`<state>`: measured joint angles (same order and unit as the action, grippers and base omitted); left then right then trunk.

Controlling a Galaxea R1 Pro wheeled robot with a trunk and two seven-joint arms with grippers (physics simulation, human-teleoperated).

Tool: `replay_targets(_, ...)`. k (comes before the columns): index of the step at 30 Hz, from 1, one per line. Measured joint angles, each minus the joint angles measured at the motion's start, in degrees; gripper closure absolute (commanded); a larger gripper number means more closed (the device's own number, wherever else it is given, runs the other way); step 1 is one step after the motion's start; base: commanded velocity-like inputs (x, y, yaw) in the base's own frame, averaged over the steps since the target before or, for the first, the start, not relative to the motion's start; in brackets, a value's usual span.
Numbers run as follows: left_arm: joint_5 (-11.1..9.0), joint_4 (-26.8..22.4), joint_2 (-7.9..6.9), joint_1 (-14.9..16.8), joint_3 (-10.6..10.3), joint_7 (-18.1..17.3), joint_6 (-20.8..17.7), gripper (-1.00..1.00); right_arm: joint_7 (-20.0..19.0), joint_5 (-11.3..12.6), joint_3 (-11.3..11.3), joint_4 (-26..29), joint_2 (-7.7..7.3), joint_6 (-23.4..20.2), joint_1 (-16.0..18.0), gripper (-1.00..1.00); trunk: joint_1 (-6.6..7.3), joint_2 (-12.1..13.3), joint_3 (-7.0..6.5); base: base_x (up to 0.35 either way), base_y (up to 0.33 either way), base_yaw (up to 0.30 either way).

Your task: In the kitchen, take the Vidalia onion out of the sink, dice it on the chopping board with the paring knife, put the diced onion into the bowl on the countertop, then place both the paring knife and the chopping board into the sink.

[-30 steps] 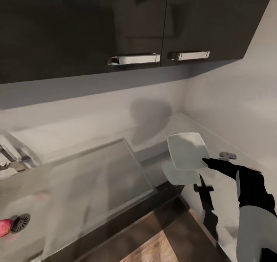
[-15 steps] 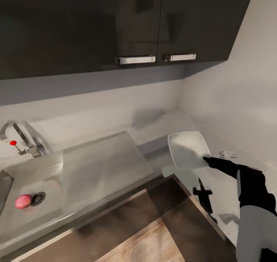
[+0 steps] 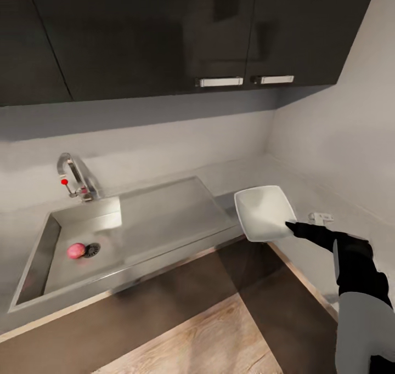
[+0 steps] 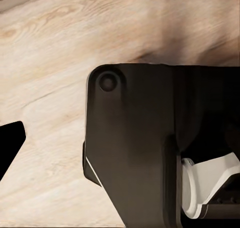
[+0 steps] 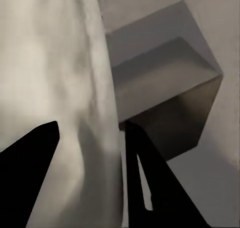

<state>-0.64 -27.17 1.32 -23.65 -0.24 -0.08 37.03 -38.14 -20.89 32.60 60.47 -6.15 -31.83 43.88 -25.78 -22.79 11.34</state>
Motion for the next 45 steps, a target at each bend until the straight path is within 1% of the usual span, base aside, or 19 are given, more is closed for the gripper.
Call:
replay_targets(11,0.00,0.00,0.00,-0.01,0.03,0.02,0.00,-1.00,0.00,0.01,-0.06,0.00,0.06,0.02,0.00,1.00,0.00,0.00,0.39,-0.304,0.166,0.272)
replay_targets(18,0.00,0.00,0.00,0.00,0.01,0.00,0.00,-1.00,0.00,0.03,0.02,0.01,0.06,0.00,0.00,1.00,0.01,-0.01,0.46,-0.236,0.195,0.070)
replay_targets(28,0.00,0.01,0.00,0.01,0.01,0.03,0.00,-1.00,0.00,0.06,0.04,0.02,0.03,-0.01,0.00,1.00,0.03,-0.01,-0.22,-0.025,0.014,0.002)
replay_targets(40,0.00,0.01,0.00,0.03,0.01,0.02,0.00,-1.00,0.00,0.08,0.04,0.02,-0.03,-0.02,0.00,1.00,0.03,-0.01,-0.24,0.000,0.000,0.006)
replay_targets(45,0.00,0.00,0.00,0.02,0.02,0.03,0.00,-1.00,0.00,0.08,0.03,0.00,0.00,-0.03,0.00,1.00,0.03,-0.01,-0.16,0.000,0.097,0.175)
